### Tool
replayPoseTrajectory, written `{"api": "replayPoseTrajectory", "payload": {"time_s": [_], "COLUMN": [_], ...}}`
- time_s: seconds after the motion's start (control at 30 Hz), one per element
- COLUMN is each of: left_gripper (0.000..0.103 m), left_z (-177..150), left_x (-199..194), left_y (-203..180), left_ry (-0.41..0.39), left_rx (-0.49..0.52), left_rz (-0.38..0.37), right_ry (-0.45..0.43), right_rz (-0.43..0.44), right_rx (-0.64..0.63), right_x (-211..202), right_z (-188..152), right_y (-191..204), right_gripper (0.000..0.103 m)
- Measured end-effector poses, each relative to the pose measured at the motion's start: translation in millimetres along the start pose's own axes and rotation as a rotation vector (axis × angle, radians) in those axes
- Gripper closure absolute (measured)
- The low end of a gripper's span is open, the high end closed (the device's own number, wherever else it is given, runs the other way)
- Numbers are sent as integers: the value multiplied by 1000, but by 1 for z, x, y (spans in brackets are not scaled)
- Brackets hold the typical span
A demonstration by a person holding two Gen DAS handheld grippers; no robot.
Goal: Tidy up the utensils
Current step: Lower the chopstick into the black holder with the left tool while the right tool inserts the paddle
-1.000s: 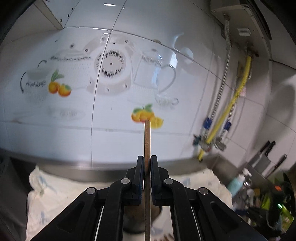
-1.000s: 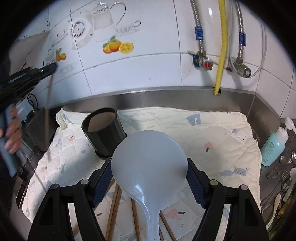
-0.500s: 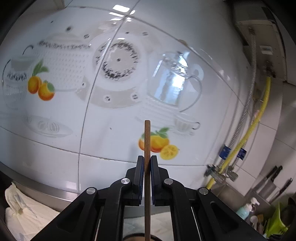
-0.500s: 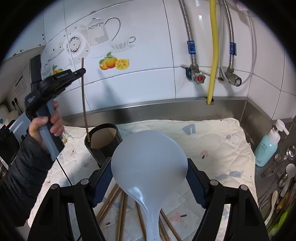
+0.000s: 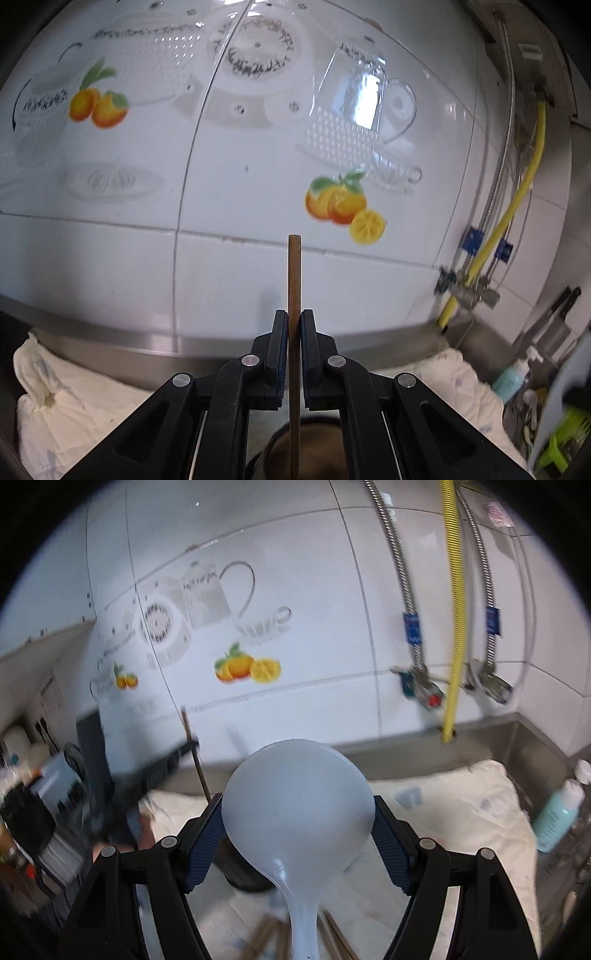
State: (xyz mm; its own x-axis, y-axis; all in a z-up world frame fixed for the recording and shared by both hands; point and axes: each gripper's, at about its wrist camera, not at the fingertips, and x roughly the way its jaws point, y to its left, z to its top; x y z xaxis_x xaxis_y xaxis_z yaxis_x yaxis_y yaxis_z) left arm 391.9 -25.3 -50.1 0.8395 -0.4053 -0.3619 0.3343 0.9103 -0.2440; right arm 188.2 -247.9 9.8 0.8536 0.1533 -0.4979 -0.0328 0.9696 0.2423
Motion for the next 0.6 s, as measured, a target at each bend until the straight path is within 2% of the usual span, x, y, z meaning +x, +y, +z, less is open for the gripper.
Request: {"api": "replayPoseTrajectory", "payload": {"time_s": [0.17, 0.4, 0.43, 0.5, 0.53, 0.6], "left_gripper": [95, 92, 87, 69, 55, 52], "left_z": [-10, -6, -6, -3, -3, -1], "left_x": [-20, -37, -39, -45, -49, -58], "left_y": [11, 17, 18, 18, 19, 20], "left_ry": [73, 132, 137, 137, 130, 115], "left_rx": [20, 21, 20, 21, 15, 19], "left_rz": [14, 10, 9, 15, 22, 29], "right_ry": [-80, -167, -179, -195, -195, -189], "right_rz": [58, 109, 113, 120, 114, 107], "right_rx": [40, 77, 79, 78, 74, 66], "right_x": [22, 45, 49, 58, 64, 74], "right_z": [25, 46, 47, 48, 47, 44], "right_y": [15, 36, 39, 42, 43, 44], "right_gripper": [20, 20, 20, 20, 20, 20]}}
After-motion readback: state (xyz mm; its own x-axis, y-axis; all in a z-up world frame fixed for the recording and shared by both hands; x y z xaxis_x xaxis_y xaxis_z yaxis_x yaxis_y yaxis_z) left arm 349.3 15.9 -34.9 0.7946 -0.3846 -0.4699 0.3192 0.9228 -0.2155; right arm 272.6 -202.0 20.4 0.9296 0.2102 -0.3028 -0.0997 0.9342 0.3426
